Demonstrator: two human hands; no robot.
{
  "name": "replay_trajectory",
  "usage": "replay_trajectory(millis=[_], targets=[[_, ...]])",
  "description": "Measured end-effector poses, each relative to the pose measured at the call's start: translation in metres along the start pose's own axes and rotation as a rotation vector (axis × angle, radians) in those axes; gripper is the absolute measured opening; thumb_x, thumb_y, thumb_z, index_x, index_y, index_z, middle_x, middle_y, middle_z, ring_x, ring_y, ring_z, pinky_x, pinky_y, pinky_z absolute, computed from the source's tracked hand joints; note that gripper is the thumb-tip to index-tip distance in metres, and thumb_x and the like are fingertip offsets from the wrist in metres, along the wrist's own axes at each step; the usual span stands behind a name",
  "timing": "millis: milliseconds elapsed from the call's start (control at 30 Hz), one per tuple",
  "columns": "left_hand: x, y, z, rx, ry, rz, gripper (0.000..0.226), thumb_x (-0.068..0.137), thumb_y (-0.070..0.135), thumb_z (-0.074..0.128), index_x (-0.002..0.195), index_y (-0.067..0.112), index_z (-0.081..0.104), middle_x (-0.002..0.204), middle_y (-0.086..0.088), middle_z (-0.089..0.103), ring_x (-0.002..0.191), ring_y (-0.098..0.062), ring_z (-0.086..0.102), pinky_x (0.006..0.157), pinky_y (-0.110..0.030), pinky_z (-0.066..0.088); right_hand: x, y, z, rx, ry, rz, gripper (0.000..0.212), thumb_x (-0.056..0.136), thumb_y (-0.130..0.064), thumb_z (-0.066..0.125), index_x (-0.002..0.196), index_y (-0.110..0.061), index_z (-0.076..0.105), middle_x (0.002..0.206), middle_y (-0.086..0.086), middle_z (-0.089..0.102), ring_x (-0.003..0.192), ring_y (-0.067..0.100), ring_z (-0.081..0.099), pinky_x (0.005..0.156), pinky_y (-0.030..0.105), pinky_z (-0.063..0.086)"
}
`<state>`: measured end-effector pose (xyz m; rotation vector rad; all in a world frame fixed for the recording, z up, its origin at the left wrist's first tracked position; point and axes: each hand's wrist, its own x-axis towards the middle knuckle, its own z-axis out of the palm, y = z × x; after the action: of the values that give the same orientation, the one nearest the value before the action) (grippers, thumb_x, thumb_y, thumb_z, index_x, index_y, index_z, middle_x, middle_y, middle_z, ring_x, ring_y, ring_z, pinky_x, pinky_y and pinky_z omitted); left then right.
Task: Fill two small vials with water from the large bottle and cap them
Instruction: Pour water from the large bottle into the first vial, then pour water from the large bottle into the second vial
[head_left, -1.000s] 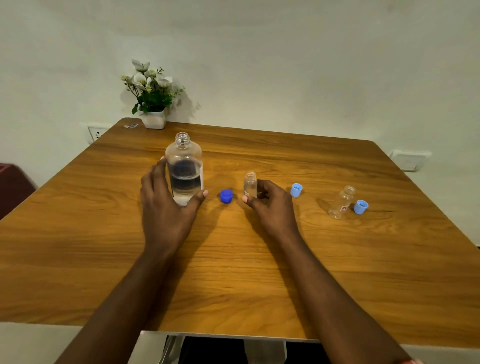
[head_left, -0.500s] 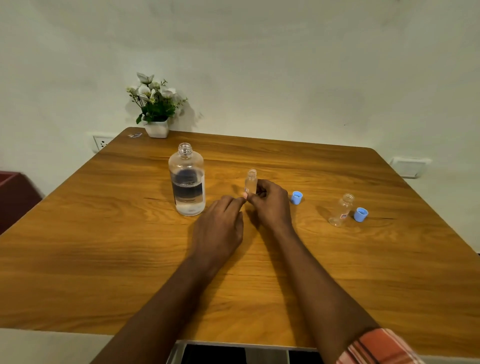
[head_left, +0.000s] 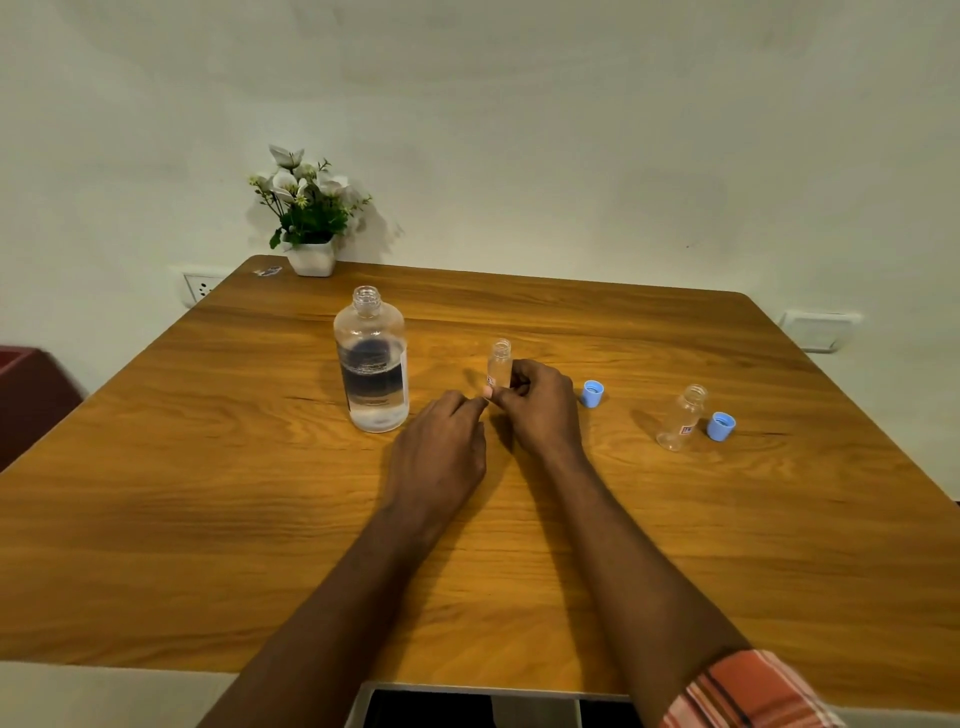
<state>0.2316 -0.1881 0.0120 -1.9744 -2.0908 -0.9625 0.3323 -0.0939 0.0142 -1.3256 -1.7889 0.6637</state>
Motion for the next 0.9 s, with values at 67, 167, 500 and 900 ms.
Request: replay_trajectory(millis=[67, 167, 500, 900], targets=[[0.0, 0.0, 0.0, -0.004, -0.003, -0.005, 0.032, 0.094, 0.02, 0.054, 0.126, 0.015, 0.059, 0.107, -0.001, 0.061, 0.09, -0.018, 0.059, 0.066, -0.029, 0.045, 0.0, 0.0, -0.001, -0.009, 0.001, 0.006, 0.023, 0.081, -0.028, 0.078, 0.099, -0.014, 0.075, 0.092, 0.001, 0.076, 0.08, 0.017, 0.068, 0.073, 0.042, 0.056], [0.001, -0.001, 0.0, -0.005, -0.023, -0.018, 0.032, 0.094, 0.021, 0.053, 0.125, 0.016, 0.059, 0.106, -0.001, 0.061, 0.089, -0.018, 0.059, 0.067, -0.033, 0.05, -0.001, -0.001, -0.001, -0.018, -0.008, 0.013, 0.023, 0.081, -0.027, 0.077, 0.1, -0.014, 0.076, 0.092, 0.001, 0.076, 0.081, 0.017, 0.068, 0.073, 0.041, 0.056], [-0.002, 0.001, -0.002, 0.035, -0.052, -0.021, 0.03, 0.093, 0.021, 0.055, 0.122, 0.016, 0.061, 0.105, -0.002, 0.062, 0.088, -0.019, 0.06, 0.065, -0.032, 0.049, -0.012, -0.001, -0.008, -0.006, -0.02, 0.062, 0.069, 0.077, -0.028, 0.081, 0.137, -0.004, 0.055, 0.12, 0.012, 0.07, 0.109, 0.023, 0.067, 0.092, 0.039, 0.055], [-0.01, 0.026, 0.003, 0.145, -0.085, 0.117, 0.031, 0.093, 0.025, 0.054, 0.121, 0.015, 0.063, 0.105, -0.004, 0.065, 0.089, -0.024, 0.062, 0.058, -0.035, 0.052, -0.071, 0.025, -0.065, 0.014, 0.165, 0.066, 0.026, 0.084, -0.019, 0.074, 0.11, -0.013, 0.074, 0.1, 0.0, 0.076, 0.086, 0.004, 0.067, 0.078, 0.015, 0.052]])
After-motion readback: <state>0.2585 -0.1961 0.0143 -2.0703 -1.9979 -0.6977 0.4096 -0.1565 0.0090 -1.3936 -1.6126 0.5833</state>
